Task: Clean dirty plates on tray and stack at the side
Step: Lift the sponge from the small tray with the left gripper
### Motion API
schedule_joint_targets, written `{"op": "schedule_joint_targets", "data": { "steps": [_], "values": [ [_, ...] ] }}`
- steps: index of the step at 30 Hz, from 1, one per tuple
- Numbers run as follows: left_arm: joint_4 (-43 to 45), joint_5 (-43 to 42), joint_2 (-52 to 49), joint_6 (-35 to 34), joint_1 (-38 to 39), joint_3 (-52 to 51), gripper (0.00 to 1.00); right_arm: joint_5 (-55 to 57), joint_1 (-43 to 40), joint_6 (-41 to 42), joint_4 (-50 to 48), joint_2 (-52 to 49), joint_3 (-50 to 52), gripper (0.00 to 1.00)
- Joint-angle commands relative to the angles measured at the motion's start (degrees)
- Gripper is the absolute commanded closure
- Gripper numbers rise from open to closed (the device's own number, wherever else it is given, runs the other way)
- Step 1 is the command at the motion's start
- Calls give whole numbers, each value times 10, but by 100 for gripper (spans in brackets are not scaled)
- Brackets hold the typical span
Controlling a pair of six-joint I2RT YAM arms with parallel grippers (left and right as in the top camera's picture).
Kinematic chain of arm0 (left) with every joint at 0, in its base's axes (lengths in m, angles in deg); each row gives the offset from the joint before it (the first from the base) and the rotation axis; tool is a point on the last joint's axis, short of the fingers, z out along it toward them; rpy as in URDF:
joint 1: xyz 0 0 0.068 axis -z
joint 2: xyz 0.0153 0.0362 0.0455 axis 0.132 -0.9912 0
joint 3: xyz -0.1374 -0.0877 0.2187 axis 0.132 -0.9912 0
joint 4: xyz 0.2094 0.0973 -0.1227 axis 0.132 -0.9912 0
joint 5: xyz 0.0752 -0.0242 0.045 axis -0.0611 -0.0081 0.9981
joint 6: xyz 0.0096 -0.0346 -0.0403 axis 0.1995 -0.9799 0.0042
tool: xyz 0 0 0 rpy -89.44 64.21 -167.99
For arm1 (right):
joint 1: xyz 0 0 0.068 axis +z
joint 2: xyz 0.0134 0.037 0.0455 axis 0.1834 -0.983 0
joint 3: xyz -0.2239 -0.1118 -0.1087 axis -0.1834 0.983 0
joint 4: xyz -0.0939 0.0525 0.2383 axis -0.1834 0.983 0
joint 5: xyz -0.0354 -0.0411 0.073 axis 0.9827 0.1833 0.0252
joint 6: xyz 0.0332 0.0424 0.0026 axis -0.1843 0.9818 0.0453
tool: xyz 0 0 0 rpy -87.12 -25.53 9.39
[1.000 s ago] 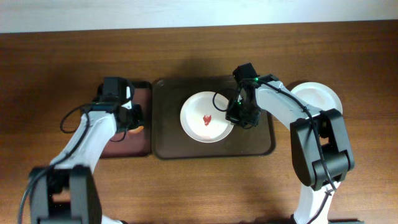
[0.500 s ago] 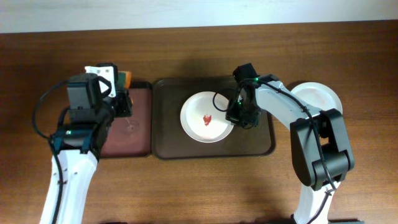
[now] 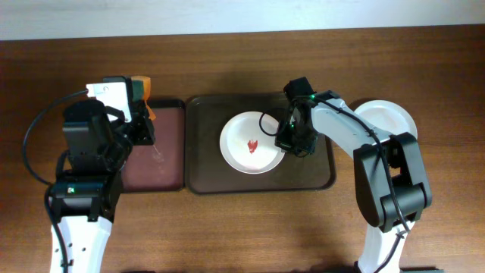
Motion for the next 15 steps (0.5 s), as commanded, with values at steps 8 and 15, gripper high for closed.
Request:
{"op": "schedule_joint_targets", "data": {
  "steps": [8, 15],
  "values": [
    [-2, -6, -27, 11, -4, 4, 100, 24, 6, -2, 4, -11, 6, 96],
    [-68, -6, -294, 11, -4, 4, 100, 24, 6, -2, 4, -11, 6, 96]
  ]
}}
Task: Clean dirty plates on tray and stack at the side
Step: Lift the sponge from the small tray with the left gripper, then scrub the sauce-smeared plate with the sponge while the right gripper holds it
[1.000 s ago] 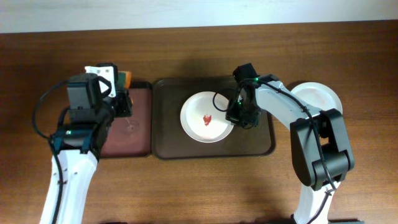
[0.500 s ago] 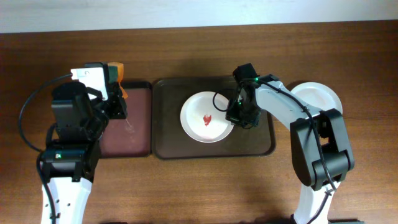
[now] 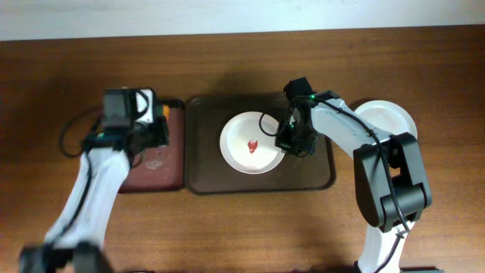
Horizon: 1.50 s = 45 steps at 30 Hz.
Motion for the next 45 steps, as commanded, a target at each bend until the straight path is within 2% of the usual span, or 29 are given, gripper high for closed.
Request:
{"op": "schedule_joint_targets", "data": {
  "steps": [1, 3, 6, 7, 9, 11, 12, 17, 27, 32, 36, 39, 45],
  "values": [
    [-10, -6, -76, 11, -4, -2, 100, 24, 6, 0, 3, -11, 6, 96],
    [-26, -6, -112, 11, -4, -2, 100, 24, 6, 0, 3, -11, 6, 96],
    [-29, -6, -111, 11, -4, -2, 100, 24, 6, 0, 3, -11, 6, 96],
    [-32, -10, -104, 11, -3, -2, 100, 5, 7, -28, 3, -11, 6, 96],
    [-35, -65, -76, 37, -3, 7, 100, -8, 14, -65, 5, -11, 6, 96],
    [-16, -171, -27, 35, 0, 22, 100, -6, 37, -68, 0, -11, 6, 96],
    [-10, -193, -18, 23, 6, 22, 100, -6, 45, -68, -5, -11, 6, 96],
    [-5, -195, -36, -76, 81, 21, 100, -6, 67, -54, -16, -11, 6, 96],
    [94, -201, -170, -282, 205, 21, 100, -6, 67, -53, -16, -11, 6, 96],
    [161, -312, -229, -290, 219, 21, 100, -6, 67, -53, -14, -11, 6, 96],
    [157, -297, -256, -290, 219, 21, 100, -6, 67, -53, -14, -11, 6, 96],
    [101, -162, -261, -287, 214, 21, 100, -6, 67, -54, -12, -11, 6, 96],
    [68, -56, -227, -200, 173, 21, 100, -6, 67, -54, -12, -11, 6, 96]
  ]
}}
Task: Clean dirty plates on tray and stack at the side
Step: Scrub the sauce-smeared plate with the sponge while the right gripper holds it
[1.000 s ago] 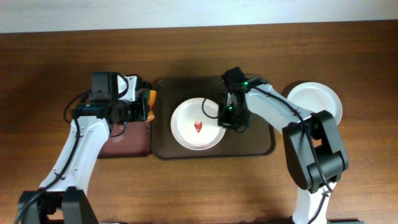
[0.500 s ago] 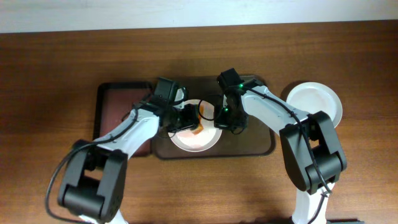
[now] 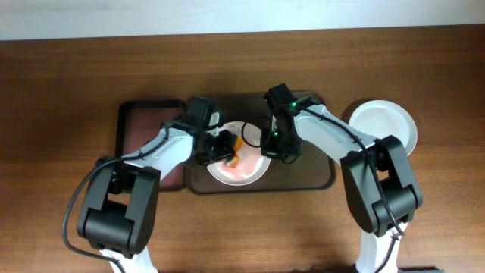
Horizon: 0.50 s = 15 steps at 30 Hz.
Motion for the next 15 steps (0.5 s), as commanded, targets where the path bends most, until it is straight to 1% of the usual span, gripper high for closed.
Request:
{"op": "schedule_joint_targets", "data": {
  "steps": [1, 4, 6, 7, 9, 10, 14, 15],
  "values": [
    [-9, 126, 16, 57, -15, -8, 100, 3, 4, 4, 3, -11, 6, 96],
    [-9, 128, 54, 94, -15, -7, 100, 3, 4, 4, 3, -11, 6, 96],
    [-18, 128, 111, 130, -15, -7, 100, 5, 4, 4, 2, -11, 6, 96],
    [-32, 139, 143, 146, -15, -7, 100, 7, 4, 4, 2, -11, 6, 96],
    [-68, 198, 188, 155, -25, -7, 100, 7, 4, 4, 2, -11, 6, 96],
    [-92, 223, 210, 180, -44, -7, 100, 7, 4, 4, 3, -11, 6, 96],
    [-135, 292, 214, 196, -124, -10, 100, 7, 4, 4, 2, -11, 6, 96],
    [-136, 294, 210, 235, -141, -14, 100, 7, 4, 4, 2, -11, 6, 96]
  ]
}}
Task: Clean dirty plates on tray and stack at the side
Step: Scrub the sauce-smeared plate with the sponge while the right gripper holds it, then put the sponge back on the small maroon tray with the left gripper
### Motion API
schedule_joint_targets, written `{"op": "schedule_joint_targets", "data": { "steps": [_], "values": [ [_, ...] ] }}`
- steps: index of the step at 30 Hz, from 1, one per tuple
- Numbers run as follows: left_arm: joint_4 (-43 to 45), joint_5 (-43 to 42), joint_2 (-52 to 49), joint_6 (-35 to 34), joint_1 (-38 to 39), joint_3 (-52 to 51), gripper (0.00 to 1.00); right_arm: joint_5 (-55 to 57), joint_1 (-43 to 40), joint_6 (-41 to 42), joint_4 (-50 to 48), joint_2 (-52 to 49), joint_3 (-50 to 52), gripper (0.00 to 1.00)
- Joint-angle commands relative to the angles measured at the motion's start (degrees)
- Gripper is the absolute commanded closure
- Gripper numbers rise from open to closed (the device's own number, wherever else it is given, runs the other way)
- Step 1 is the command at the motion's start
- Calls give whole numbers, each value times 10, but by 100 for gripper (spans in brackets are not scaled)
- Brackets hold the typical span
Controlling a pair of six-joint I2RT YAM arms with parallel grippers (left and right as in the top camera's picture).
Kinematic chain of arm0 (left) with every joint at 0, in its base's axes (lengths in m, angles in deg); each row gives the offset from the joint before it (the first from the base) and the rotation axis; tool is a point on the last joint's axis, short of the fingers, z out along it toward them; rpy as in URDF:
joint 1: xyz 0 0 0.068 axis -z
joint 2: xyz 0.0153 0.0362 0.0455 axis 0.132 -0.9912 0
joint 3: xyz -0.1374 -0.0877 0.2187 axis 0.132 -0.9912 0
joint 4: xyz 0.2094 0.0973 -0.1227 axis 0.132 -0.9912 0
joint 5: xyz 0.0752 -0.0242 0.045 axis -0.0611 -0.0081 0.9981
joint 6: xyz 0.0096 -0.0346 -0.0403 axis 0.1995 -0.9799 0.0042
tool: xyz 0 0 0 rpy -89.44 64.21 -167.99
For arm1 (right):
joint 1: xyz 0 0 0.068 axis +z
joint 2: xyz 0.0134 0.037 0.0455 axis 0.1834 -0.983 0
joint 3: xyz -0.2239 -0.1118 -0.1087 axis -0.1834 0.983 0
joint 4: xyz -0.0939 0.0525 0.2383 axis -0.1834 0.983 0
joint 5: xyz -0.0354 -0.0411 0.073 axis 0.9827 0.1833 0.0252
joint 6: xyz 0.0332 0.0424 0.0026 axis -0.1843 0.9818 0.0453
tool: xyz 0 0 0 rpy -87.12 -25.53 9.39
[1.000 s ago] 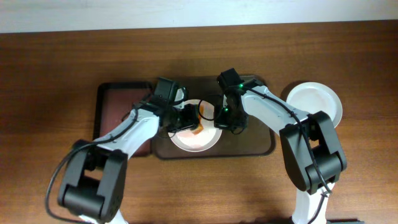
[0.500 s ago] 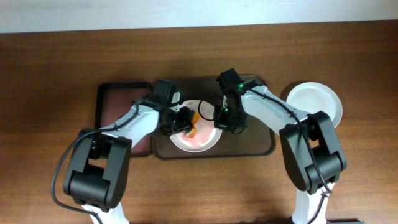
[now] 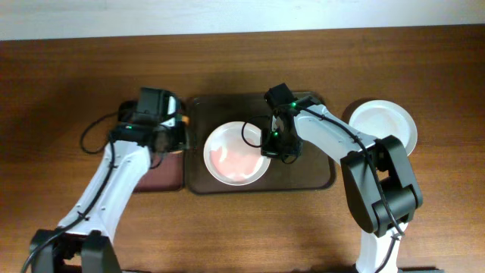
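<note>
A white plate (image 3: 236,153) with a faint pink smear lies in the left half of the dark tray (image 3: 311,176). My right gripper (image 3: 270,145) is shut on the plate's right rim. My left gripper (image 3: 179,131) hovers at the dark tray's left edge, off the plate. It is shut on an orange sponge (image 3: 183,120), of which only a sliver shows. A clean white plate (image 3: 383,125) rests on the table at the right.
A smaller reddish-brown tray (image 3: 161,173) lies left of the dark tray, partly under my left arm. Cables trail from both wrists. The wooden table runs on to the front and to the far left.
My left gripper has gone from over the plate back to the left, to the dark tray's edge, with the sponge. The plate now shows a pale pink smear. The right gripper has stayed put.
At first the plate lay mid-tray with a red stain, my right gripper on its rim and my left holding the sponge over the reddish tray. Later the plate sat further left with the sponge on it. Now the stain is only a smear and the sponge is withdrawn.
</note>
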Motion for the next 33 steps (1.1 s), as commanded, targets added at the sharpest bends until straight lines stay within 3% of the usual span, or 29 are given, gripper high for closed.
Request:
{"op": "schedule_joint_targets", "data": {
  "steps": [1, 9, 10, 12, 15, 18, 20, 22, 23, 24, 27, 28, 29, 30, 33],
  "values": [
    [-2, 47, -6, 90, -49, -13, 100, 7, 4, 4, 2, -11, 6, 96],
    [8, 49, -139, 97, -57, -35, 100, 7, 4, 4, 2, -11, 6, 96],
    [10, 49, -146, 97, -57, -35, 83, 7, 4, 4, 2, -11, 6, 96],
    [15, 49, -150, 97, -57, -35, 12, 7, 4, 4, 2, -11, 6, 96],
    [33, 49, -150, 97, -57, -35, 11, 7, 4, 4, 2, -11, 6, 96],
    [76, 48, -155, 97, -57, -44, 16, 7, 4, 4, 2, -11, 6, 96],
    [92, 35, -160, 96, -57, -46, 40, 7, 4, 4, 2, -11, 6, 96],
    [108, 35, -160, 96, -57, -46, 73, 7, 4, 4, 2, -11, 6, 96],
    [120, 36, -160, 97, -57, -46, 95, 7, 4, 4, 3, -11, 6, 96],
    [125, 38, -160, 97, -57, -43, 100, 7, 4, 4, 5, -11, 6, 96],
    [113, 40, -158, 97, -61, -11, 100, 7, 4, 4, 5, -11, 6, 96],
    [105, 41, -158, 97, -62, -3, 95, 7, 4, 4, 5, -11, 6, 96],
    [88, 40, -158, 97, -63, 7, 43, 7, 4, 4, 5, -11, 6, 96],
    [73, 40, -158, 97, -63, 7, 27, 7, 4, 4, 5, -11, 6, 96],
    [10, 40, -158, 97, -63, 5, 25, 7, 4, 4, 5, -11, 6, 96]
  ]
}}
